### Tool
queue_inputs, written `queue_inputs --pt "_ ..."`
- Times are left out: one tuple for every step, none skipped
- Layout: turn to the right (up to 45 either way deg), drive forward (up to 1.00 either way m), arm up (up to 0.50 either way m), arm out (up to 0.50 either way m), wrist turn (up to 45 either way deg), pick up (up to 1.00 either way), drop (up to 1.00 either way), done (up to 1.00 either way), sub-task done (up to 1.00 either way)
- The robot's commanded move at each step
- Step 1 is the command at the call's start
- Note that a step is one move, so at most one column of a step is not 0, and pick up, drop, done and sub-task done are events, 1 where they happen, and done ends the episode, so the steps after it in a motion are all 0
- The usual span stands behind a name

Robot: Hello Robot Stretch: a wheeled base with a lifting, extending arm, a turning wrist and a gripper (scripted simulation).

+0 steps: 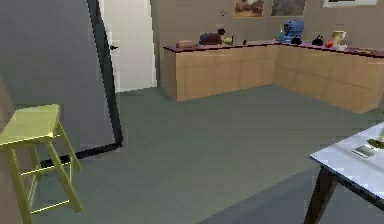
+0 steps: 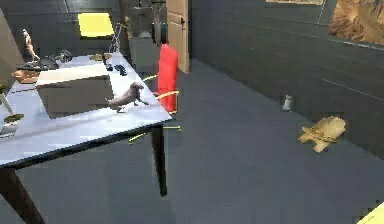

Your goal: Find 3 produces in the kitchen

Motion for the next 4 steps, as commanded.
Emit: queue_inputs --pt "0.0 0.95 0.0 0.0 0.0 0.0 0.0 0.0 0.0" --pt "18.0 0.0 0.0 0.0 0.0 0.0 0.0 0.0 0.0" --pt "0.0 0.5 0.0 0.0 0.0 0.0 0.0 0.0 0.0" --pt "36.0 0.0 0.0 0.0 0.0 0.0 0.0 0.0 0.0"
